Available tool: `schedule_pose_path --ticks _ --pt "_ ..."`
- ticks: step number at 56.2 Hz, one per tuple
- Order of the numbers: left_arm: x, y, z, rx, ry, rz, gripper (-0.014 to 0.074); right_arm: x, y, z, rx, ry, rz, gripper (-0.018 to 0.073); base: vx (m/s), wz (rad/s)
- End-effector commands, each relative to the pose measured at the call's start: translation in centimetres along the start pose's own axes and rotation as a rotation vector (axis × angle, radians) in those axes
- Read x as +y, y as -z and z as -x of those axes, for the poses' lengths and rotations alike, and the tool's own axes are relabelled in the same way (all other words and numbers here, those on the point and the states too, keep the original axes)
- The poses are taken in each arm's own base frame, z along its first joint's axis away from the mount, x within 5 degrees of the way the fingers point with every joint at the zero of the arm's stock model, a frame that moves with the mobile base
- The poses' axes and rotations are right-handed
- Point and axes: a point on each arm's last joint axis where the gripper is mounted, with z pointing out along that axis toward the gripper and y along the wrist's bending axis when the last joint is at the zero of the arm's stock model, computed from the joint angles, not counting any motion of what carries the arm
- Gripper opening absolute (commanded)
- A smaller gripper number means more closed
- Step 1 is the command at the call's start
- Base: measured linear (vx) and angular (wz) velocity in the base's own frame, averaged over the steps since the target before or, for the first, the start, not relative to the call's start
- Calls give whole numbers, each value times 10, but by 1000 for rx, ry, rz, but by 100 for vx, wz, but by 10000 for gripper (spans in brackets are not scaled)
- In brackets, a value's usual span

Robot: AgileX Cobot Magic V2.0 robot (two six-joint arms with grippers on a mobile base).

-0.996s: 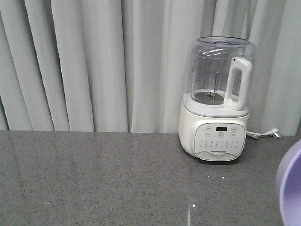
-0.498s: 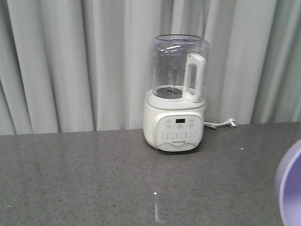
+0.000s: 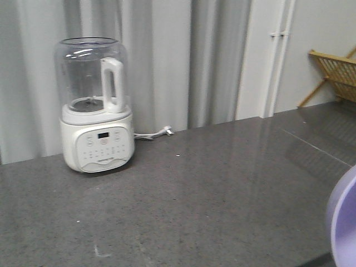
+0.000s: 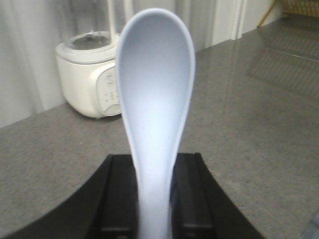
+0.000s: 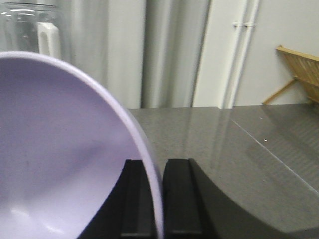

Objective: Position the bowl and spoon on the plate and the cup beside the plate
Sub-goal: 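Drive the base holding spoon and bowl to the blue plate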

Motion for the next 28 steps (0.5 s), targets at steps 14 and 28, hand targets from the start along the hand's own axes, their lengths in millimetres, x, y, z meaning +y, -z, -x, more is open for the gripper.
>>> schedule_pose_path --ticks 14,28 --pt "-1 2 13 -92 9 -12 0 -3 2 15 -96 -9 -27 -8 -10 -56" --pt "-1 2 13 -92 9 -12 0 -3 2 15 -96 -9 -27 -8 -8 -52"
